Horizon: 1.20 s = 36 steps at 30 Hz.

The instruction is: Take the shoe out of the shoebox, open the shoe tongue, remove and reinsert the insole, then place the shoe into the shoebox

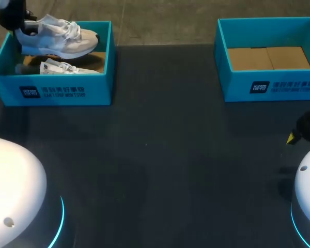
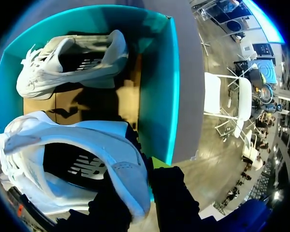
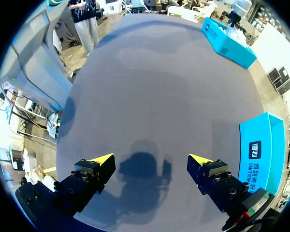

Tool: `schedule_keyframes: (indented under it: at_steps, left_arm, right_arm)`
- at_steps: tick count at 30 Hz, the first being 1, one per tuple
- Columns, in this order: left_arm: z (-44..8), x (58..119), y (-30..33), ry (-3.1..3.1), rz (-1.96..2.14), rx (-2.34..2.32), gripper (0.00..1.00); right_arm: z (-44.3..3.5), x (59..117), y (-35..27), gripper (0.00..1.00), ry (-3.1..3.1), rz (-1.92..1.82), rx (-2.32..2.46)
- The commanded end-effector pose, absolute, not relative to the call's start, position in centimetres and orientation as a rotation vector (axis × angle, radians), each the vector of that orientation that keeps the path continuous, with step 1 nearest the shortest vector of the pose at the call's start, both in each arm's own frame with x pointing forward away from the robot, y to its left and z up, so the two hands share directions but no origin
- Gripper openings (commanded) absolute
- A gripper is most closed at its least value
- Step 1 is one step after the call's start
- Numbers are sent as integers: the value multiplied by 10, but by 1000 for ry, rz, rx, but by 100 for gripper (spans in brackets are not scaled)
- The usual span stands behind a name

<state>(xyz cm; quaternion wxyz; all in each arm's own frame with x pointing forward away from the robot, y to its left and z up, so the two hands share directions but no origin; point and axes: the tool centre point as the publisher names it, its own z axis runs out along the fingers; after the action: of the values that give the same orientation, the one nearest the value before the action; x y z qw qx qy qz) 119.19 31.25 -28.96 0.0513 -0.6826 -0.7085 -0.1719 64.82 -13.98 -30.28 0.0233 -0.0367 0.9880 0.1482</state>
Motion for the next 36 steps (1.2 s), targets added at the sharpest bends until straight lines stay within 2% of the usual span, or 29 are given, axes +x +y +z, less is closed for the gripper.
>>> schedule_keyframes:
  at_steps: [1, 36]
  left_arm:
    - [-295, 1200, 310, -2165, -501, -2057, 0]
    - [-336, 1199, 297, -2154, -443, -2018, 0]
  right_arm:
    - [-303, 647, -139, 100, 3058, 452, -112]
    - [-303, 647, -139, 100, 3058, 452, -112]
